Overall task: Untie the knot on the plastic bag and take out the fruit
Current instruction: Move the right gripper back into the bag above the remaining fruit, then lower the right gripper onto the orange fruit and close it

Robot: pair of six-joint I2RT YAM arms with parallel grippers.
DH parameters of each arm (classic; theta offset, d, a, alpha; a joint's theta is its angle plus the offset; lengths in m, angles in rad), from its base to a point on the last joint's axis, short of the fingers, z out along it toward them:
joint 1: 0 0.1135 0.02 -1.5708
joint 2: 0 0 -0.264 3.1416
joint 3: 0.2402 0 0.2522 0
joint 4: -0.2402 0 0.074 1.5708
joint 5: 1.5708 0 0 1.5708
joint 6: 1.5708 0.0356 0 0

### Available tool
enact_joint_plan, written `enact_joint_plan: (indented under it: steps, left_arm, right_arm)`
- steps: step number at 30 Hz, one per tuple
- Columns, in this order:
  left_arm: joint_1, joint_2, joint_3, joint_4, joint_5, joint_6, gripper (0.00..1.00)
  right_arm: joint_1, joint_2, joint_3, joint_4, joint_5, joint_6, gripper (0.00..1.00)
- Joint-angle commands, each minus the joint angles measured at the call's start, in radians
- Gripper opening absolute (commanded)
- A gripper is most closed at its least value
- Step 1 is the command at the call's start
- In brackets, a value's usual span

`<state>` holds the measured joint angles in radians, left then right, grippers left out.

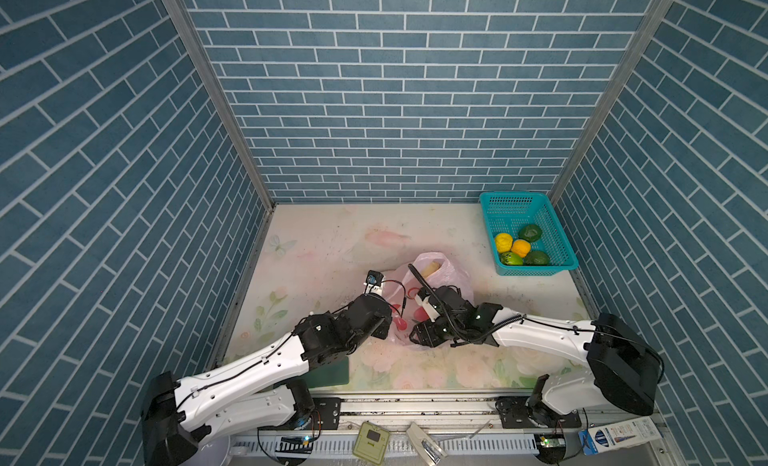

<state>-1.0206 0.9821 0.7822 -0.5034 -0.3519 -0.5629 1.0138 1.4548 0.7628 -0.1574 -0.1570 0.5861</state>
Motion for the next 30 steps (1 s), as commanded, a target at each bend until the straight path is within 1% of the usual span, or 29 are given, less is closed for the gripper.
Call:
enact_joint_plan:
  steps: [1, 4, 6, 8, 11, 15, 22, 30]
  left_arm:
    - [0.015, 0.009, 0.037, -0.027, -0.009, 0.035, 0.0]
    - [0.017, 0.017, 0.043, -0.031, -0.002, 0.057, 0.0]
    - [0.02, 0.017, 0.045, -0.031, 0.002, 0.067, 0.0]
    - [0.025, 0.018, 0.046, -0.027, 0.009, 0.076, 0.0]
    - [0.035, 0.022, 0.046, -0.019, 0.02, 0.088, 0.0]
    - [0.046, 0.028, 0.045, -0.003, 0.034, 0.1, 0.0]
    - [0.057, 0.024, 0.035, 0.02, 0.048, 0.109, 0.0]
    - [0.063, 0.031, 0.035, 0.041, 0.086, 0.114, 0.0]
  right_arm:
    - [0.002, 0.046, 0.059, 0.128, 0.097, 0.11, 0.8]
    - [0.0, 0.101, 0.135, 0.159, 0.18, 0.15, 0.82]
    - [-0.001, 0.143, 0.184, 0.18, 0.227, 0.198, 0.84]
    - [-0.004, 0.181, 0.205, 0.254, 0.263, 0.26, 0.85]
    - [-0.007, 0.237, 0.231, 0.35, 0.297, 0.33, 0.89]
    - [-0.025, 0.316, 0.248, 0.435, 0.314, 0.385, 0.91]
    - [-0.032, 0.438, 0.26, 0.589, 0.396, 0.417, 0.92]
    - [-0.033, 0.543, 0.351, 0.611, 0.437, 0.42, 0.93]
